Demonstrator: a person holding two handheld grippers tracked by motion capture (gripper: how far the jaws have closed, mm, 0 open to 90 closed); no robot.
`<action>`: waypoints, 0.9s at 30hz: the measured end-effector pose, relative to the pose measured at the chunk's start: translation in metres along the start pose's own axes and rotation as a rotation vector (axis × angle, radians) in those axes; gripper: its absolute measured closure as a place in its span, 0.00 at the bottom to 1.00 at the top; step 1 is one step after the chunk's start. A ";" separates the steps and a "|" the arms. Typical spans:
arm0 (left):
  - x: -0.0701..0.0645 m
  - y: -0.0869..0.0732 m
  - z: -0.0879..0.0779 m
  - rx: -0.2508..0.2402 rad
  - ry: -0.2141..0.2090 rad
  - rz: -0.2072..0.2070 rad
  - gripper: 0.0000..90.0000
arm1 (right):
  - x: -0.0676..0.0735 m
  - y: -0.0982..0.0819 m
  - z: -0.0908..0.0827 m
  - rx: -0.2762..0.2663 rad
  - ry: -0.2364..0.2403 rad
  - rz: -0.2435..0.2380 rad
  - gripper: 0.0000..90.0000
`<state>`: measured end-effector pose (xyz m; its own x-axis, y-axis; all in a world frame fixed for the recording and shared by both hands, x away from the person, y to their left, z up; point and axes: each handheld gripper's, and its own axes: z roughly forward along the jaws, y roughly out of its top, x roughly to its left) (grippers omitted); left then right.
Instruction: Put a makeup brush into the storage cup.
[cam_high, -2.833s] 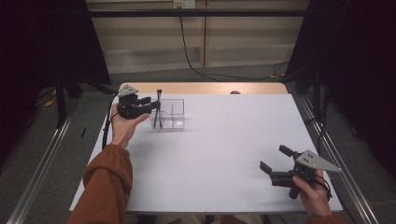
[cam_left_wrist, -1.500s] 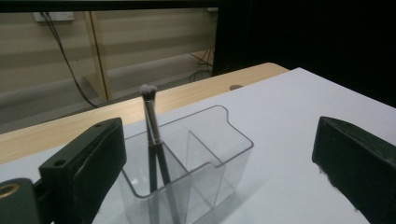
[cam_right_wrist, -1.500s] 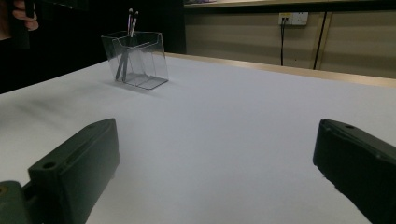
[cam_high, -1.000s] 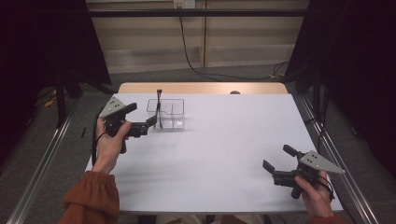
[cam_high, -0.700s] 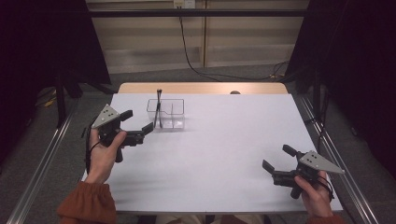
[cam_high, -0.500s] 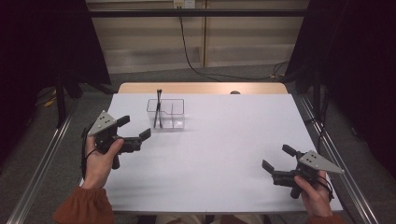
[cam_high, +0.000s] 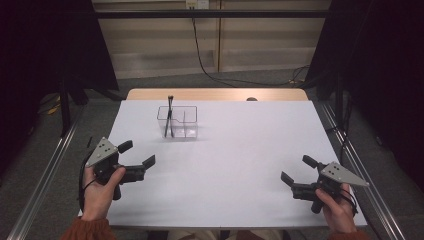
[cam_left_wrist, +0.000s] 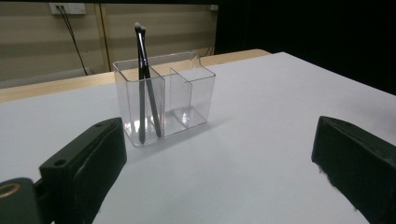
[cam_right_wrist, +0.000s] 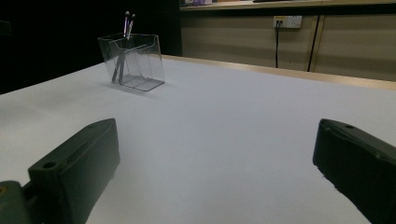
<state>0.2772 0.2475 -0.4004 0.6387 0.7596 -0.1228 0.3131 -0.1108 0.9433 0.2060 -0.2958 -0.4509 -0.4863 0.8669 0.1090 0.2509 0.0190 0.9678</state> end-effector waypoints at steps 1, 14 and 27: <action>-0.001 -0.002 -0.001 -0.005 -0.004 -0.002 0.04 | 0.000 0.000 0.000 0.002 0.000 -0.001 0.00; -0.012 -0.025 -0.015 -0.019 0.006 0.018 0.04 | 0.000 -0.001 -0.005 -0.001 -0.008 -0.015 0.00; -0.018 -0.046 -0.021 -0.028 0.011 0.029 0.03 | 0.003 -0.001 -0.007 0.002 -0.012 -0.020 0.00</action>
<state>0.2362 0.2520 -0.4352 0.6392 0.7635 -0.0922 0.2751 -0.1151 0.9545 0.1984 -0.2962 -0.4501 -0.4809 0.8724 0.0868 0.2428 0.0374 0.9693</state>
